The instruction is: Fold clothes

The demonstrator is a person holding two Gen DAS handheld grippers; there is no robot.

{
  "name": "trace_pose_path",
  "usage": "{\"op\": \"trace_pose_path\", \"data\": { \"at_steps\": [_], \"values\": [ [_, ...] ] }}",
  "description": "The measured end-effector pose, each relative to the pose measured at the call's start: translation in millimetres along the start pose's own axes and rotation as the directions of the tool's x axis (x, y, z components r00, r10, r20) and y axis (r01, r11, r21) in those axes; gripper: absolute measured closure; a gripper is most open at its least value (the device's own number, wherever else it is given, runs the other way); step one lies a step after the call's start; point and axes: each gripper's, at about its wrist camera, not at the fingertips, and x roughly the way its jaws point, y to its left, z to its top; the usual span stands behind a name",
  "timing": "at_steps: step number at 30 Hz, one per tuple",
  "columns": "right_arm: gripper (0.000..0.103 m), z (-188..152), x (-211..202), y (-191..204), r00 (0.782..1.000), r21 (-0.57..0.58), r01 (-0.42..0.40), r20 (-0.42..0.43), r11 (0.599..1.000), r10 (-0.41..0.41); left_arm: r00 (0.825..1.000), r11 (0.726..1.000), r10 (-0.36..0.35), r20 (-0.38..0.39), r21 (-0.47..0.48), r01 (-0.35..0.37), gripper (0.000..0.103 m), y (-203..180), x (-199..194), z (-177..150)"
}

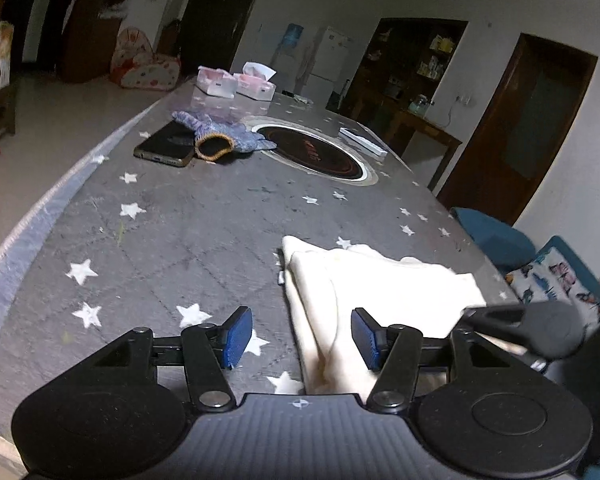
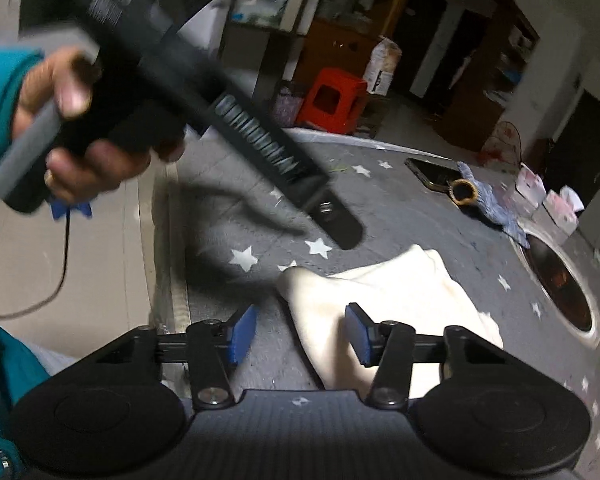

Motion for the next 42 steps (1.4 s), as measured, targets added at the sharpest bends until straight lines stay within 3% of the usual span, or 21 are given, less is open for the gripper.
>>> {"op": "trace_pose_path", "data": {
  "at_steps": [4, 8, 12, 19, 29, 30, 33, 36, 40, 42],
  "values": [
    [0.067, 0.6, 10.1, 3.2, 1.0, 0.003, 0.026, -0.018, 1.0, -0.025, 0.999, 0.998, -0.028, -0.02, -0.053, 0.027, 0.036, 3.2, 5.8, 0.1],
    [0.086, -0.6, 9.9, -1.9, 0.999, 0.04, 0.042, -0.015, 0.998, -0.042, 0.998, 0.993, -0.043, -0.034, -0.112, 0.039, 0.03, 6.6, 12.9, 1.3],
    [0.094, -3.1, 1.8, -18.0, 1.0, 0.137, 0.012, 0.019, 0.991, -0.014, 0.996, 0.981, -0.068, -0.051, -0.186, 0.057, 0.028, 11.9, 20.6, 6.1],
    [0.096, -3.8, -22.0, -42.8, 0.996, 0.275, -0.042, 0.093, 0.961, 0.017, 0.989, 0.942, -0.127, -0.076, -0.321, 0.096, 0.028, 17.4, 36.9, 13.5],
    [0.096, -6.6, -40.5, -56.1, 0.989, 0.322, -0.054, 0.15, 0.945, 0.005, 0.971, 0.856, -0.215, -0.106, -0.498, 0.136, 0.03, 23.5, 62.9, 20.8],
    [0.097, -7.2, -40.8, -56.1, 0.988, 0.323, -0.055, 0.152, 0.945, 0.006, 0.969, 0.851, -0.221, -0.112, -0.508, 0.135, 0.032, 23.6, 66.5, 20.3],
    [0.096, -8.5, -39.7, -55.6, 0.988, 0.325, -0.055, 0.155, 0.944, 0.004, 0.962, 0.837, -0.239, -0.131, -0.531, 0.136, 0.054, 23.7, 77.0, 18.1],
    [0.096, -10.3, -40.0, -52.7, 0.988, 0.32, -0.053, 0.157, 0.946, 0.002, 0.961, 0.846, -0.239, -0.143, -0.516, 0.133, 0.078, 21.3, 82.5, 15.7],
    [0.094, -16.5, -38.4, -52.0, 0.988, 0.341, -0.051, 0.153, 0.939, -0.002, 0.966, 0.869, -0.21, -0.15, -0.481, 0.114, 0.085, 19.1, 83.4, 13.6],
    [0.085, -22.8, -41.6, -56.6, 0.988, 0.377, -0.045, 0.156, 0.925, -0.016, 0.968, 0.879, -0.197, -0.156, -0.466, 0.104, 0.085, 18.5, 83.4, 12.4]
  ]
}}
